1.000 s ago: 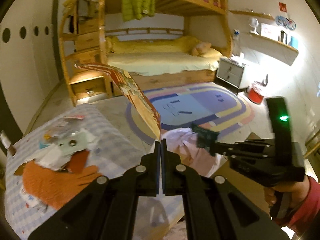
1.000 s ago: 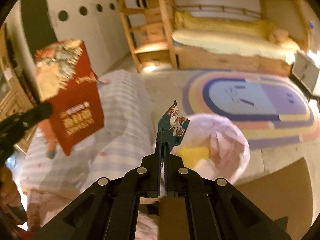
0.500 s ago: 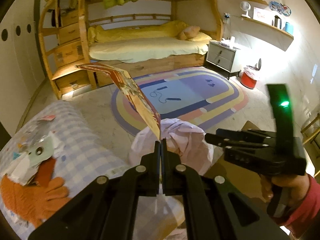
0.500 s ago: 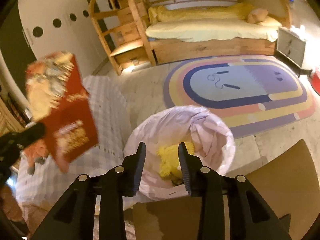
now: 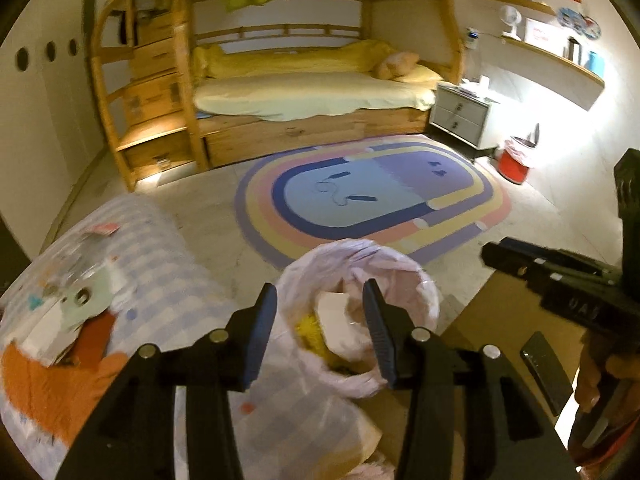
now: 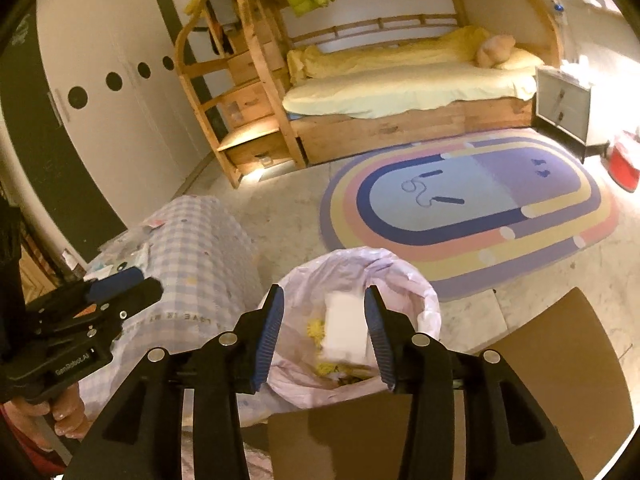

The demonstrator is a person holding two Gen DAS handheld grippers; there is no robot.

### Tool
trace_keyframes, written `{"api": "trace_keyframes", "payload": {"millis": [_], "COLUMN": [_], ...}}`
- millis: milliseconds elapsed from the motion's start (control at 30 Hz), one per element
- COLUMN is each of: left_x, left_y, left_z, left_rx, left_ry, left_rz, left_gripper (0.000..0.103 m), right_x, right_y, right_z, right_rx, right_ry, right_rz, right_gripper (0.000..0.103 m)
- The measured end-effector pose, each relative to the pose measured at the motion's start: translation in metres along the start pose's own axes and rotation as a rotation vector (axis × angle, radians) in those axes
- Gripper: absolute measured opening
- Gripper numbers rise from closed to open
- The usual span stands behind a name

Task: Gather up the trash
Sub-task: 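Move both open tools back over the table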

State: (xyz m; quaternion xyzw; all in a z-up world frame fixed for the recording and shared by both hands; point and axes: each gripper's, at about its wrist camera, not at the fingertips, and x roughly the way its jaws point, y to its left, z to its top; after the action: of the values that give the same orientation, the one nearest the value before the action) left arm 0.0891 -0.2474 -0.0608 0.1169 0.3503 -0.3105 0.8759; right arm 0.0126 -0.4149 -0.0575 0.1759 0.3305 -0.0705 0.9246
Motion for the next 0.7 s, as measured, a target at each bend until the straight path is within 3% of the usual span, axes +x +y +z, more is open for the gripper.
{"api": "trace_keyframes", "payload": {"millis": [433,700], "left_x": [-0.071,-0.116], "left_y": [0.057,0.101], "left_z": [-0.037,-0.068], "left_rx": [-0.137,-0.216], "left_ry": [-0.063,-0.103], "left_rz": [0.096,0.204], "left_gripper": [0.043,0.051], "right_x": [-0.024,-0.023], "right_y": [0.081,0.146], "right_z": [-0.005,-0.017], "right_rx": [-0.133,-0.269], "right_ry": [0.005,0.038], "right_rz": [0.107,0.185], "right_gripper": [0.043,0.043]}}
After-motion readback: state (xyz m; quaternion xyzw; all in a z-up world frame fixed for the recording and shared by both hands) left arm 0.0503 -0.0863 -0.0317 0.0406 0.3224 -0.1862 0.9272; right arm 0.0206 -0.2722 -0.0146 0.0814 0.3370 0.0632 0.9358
